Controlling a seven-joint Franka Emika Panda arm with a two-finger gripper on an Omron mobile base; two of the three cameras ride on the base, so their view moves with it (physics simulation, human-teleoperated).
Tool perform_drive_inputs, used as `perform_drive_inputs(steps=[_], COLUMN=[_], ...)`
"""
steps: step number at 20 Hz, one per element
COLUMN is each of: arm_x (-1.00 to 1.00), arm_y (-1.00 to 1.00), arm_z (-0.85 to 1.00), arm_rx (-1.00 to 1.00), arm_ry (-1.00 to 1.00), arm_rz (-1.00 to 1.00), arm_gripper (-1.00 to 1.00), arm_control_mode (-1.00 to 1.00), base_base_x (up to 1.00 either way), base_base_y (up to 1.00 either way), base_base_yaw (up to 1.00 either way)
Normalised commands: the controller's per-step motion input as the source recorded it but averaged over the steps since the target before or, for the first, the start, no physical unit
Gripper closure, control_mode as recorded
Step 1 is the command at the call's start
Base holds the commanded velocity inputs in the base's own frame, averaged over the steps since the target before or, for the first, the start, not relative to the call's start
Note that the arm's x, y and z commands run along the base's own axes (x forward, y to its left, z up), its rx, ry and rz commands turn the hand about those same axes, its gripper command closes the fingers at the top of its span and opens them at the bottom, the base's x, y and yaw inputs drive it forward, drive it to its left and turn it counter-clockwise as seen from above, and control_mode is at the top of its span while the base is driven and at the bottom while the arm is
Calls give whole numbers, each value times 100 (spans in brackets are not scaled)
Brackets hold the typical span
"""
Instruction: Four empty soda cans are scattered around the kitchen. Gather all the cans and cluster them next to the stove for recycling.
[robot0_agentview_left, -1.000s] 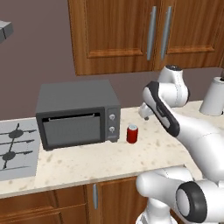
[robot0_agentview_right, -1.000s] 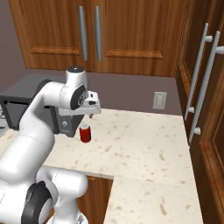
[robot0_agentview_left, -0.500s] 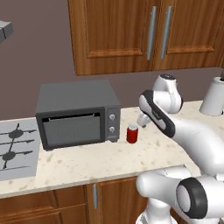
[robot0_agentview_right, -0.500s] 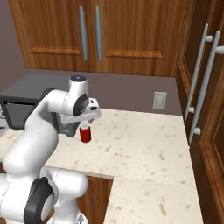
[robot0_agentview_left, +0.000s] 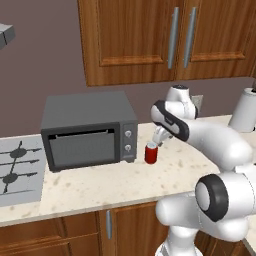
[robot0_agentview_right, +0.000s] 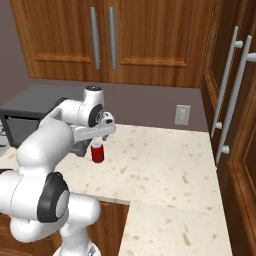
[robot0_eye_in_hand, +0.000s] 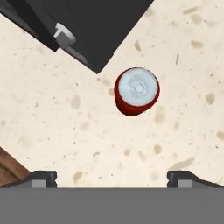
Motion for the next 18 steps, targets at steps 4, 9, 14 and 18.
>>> perform_drive_inputs(steps=[4, 9, 14, 18], arm_x=[28, 26, 18, 23], arm_y=[1, 6, 7, 1], arm_z=[-38, -34, -30, -10], arm_rx=[-3, -3, 0, 0], arm_ry=[4, 3, 0, 0], arm_rz=[12, 9, 5, 3], arm_gripper=[-100, -100, -100, -100], arm_control_mode=[-100, -100, -100, -100], base_base_x=[0, 0, 0, 0], base_base_y=[0, 0, 0, 0], base_base_yaw=[0, 0, 0, 0])
